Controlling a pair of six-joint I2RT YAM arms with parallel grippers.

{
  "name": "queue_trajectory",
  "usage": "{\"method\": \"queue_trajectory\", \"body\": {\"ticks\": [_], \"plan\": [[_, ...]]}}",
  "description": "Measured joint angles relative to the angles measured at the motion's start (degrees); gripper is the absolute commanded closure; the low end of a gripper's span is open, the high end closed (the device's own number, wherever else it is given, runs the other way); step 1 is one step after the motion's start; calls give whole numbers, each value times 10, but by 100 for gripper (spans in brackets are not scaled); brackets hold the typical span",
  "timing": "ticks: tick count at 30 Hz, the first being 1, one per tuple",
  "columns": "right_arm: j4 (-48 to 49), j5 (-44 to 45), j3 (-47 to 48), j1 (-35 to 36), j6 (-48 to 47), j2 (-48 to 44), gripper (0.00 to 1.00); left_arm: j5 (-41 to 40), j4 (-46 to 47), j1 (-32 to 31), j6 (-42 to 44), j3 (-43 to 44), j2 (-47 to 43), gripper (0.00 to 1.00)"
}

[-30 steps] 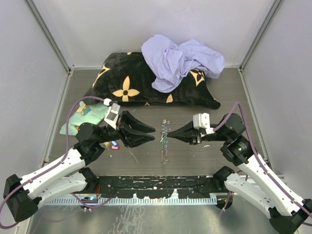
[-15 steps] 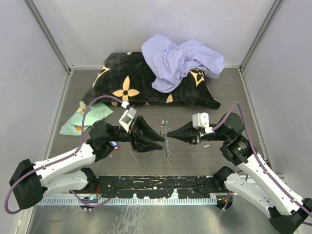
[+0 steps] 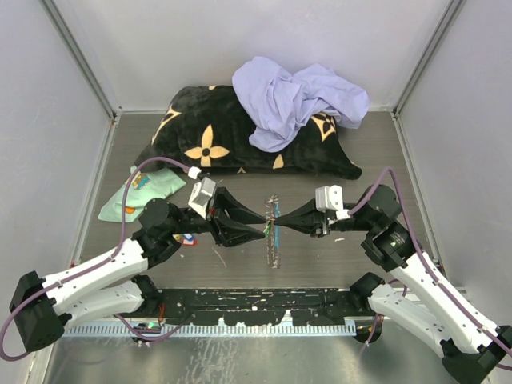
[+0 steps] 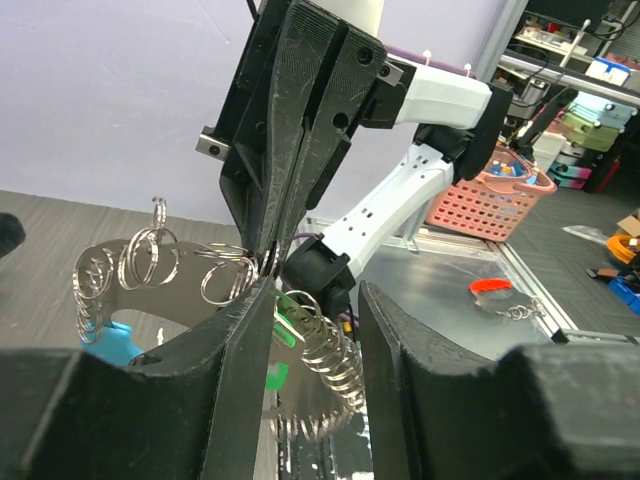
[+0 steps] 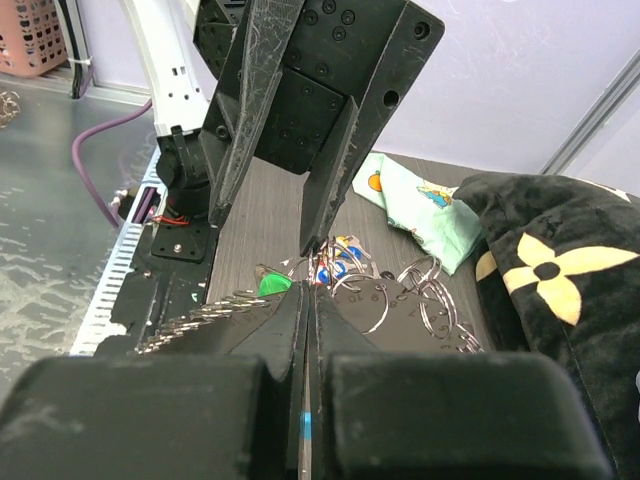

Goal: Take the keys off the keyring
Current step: Remove the key from the keyring.

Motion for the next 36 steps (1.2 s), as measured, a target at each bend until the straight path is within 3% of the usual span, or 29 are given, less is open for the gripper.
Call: {"method": "queue_trajectory", "body": {"ticks": [22, 36], "plan": [[-4, -5, 2, 0, -2, 7, 99, -26, -20, -1, 13, 8, 5, 72], [-20, -5, 3, -1, -1, 7, 99, -40, -16, -5, 14, 12, 22, 72]]}}
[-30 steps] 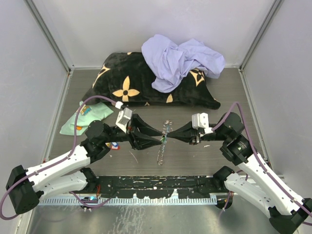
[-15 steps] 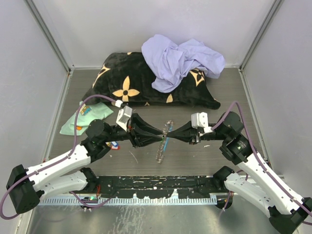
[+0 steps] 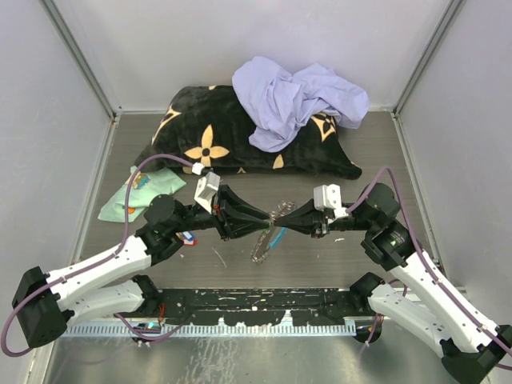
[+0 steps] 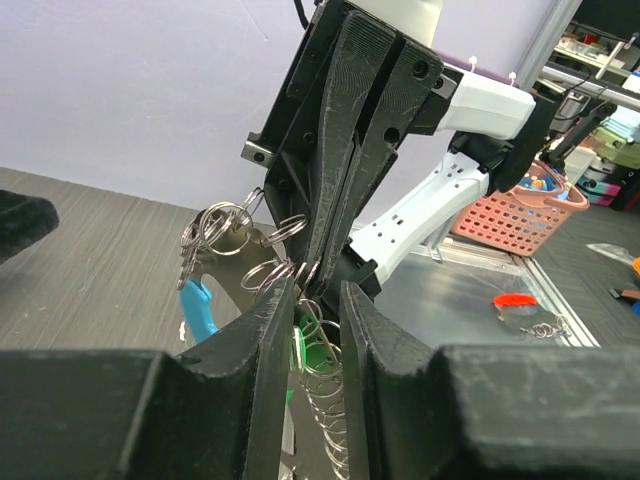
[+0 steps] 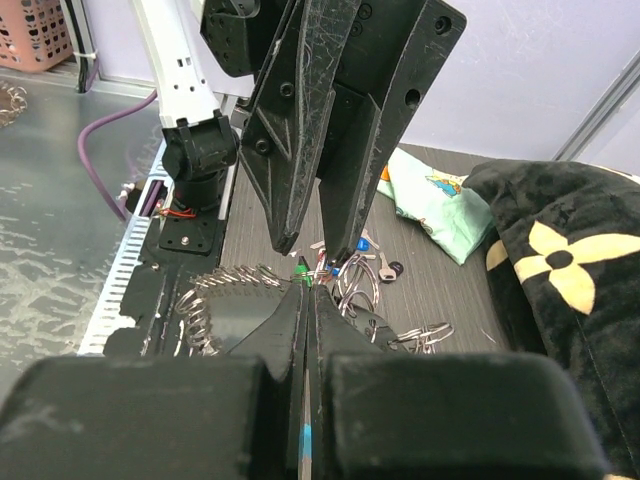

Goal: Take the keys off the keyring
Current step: Remove the key from the keyring.

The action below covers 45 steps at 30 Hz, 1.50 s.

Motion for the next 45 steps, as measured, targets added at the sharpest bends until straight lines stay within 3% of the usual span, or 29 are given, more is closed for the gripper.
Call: {"method": "queue_trajectory", "body": {"ticks": [23, 28, 45], "plan": [[0, 1, 6, 0, 0, 0, 99, -14, -13, -7, 24, 0, -16, 70], [0, -1, 7, 0, 0, 0, 99, -14, -13, -7, 21, 0, -16, 78], [0, -2, 9, 0, 0, 0, 99, -23, -13, -6, 5, -2, -18, 81]]}}
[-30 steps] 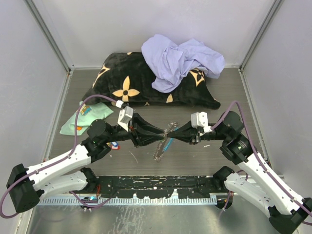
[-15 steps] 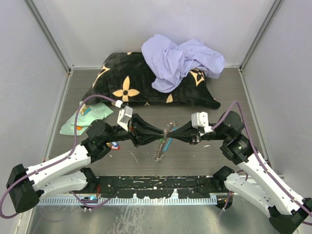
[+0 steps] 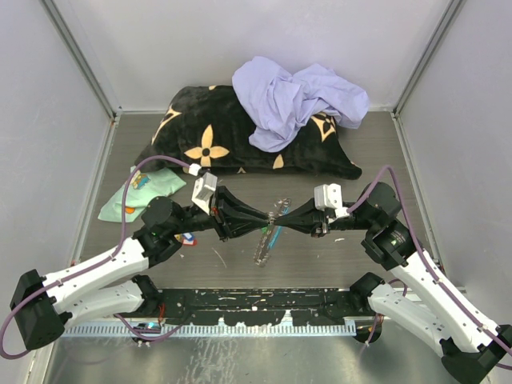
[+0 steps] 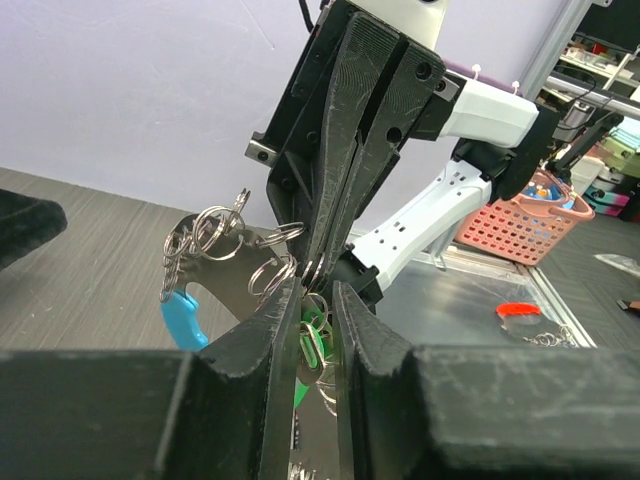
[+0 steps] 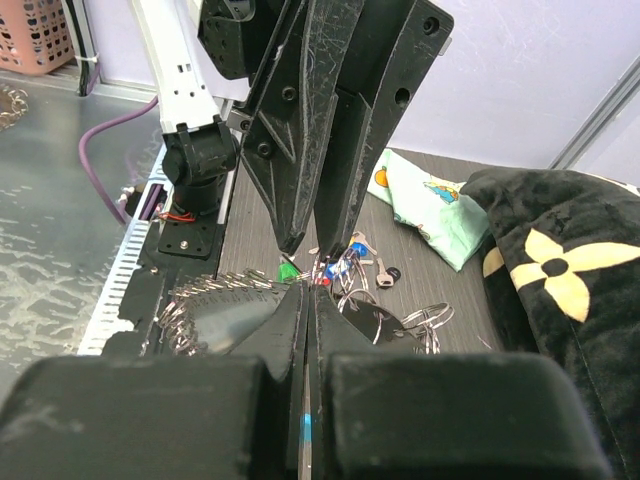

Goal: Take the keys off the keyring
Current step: Remove the key from the keyring.

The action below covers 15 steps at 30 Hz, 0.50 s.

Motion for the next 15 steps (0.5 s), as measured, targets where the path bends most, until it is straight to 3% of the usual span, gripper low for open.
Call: {"method": "queue_trajectory", "body": {"ticks": [3, 9, 15], "plan": [[0, 0, 0, 0, 0, 0, 99, 0, 0, 4, -8, -1, -1, 86], [0, -2, 0, 0, 0, 1, 99, -13, -1, 7, -9, -21, -20, 75], [0, -4, 1, 0, 0, 7, 99, -15, -2, 8, -10, -22, -24, 74]]}}
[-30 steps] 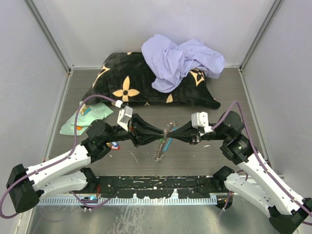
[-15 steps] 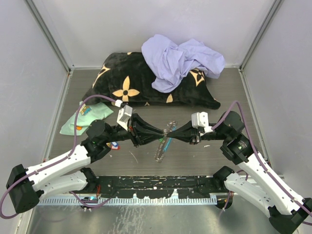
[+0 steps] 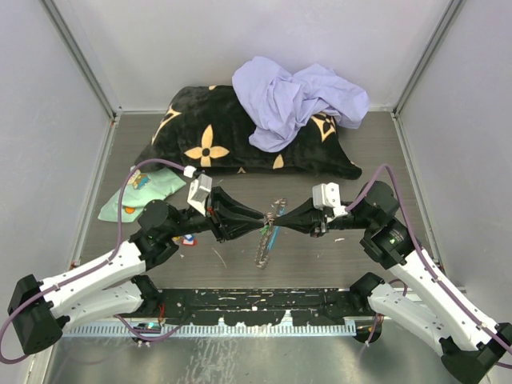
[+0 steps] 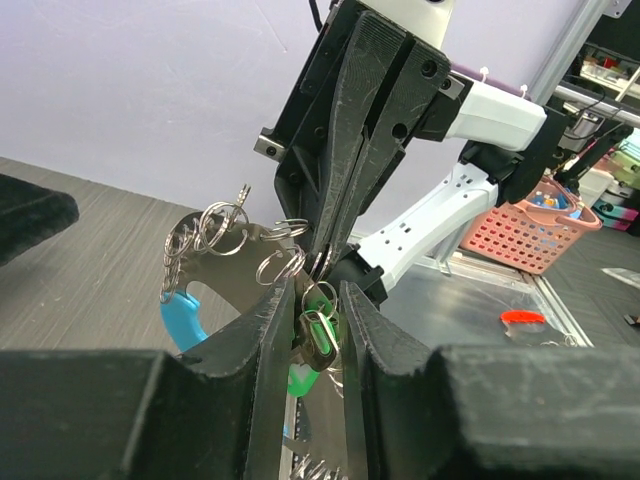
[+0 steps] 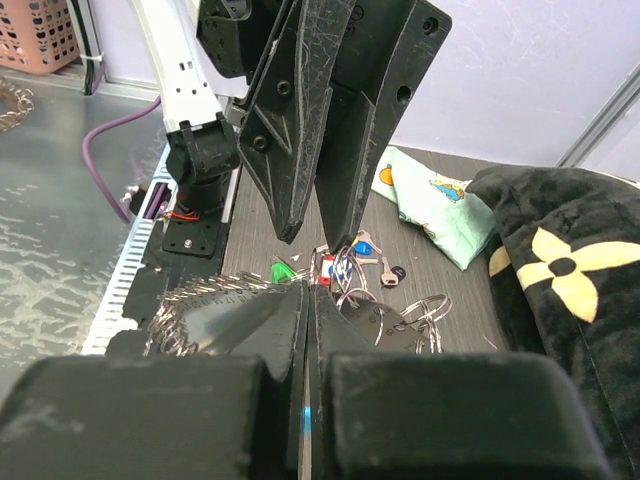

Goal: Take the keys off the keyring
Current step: Remove the key from the keyring.

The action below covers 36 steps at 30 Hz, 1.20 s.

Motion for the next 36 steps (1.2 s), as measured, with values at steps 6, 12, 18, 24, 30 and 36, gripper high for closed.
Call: {"method": "queue_trajectory", "body": {"ticks": [6, 12, 18, 24, 30, 36], "plan": [[0, 0, 0, 0, 0, 0, 99, 7, 7, 0, -5, 0, 7, 72], [2, 0, 0, 0, 0, 0, 99, 10, 18, 0, -15, 0, 19, 65], [3, 0, 0, 0, 0, 0, 99, 10, 28, 0, -17, 0, 28, 65], [3, 0, 0, 0, 1, 4, 99, 14, 45, 0, -21, 0, 41, 74], [4, -2, 0, 0, 2, 7, 99, 22, 59, 0, -29, 0, 49, 81], [2, -7, 0, 0, 2, 7, 99, 32, 63, 2, -30, 2, 55, 100]]}}
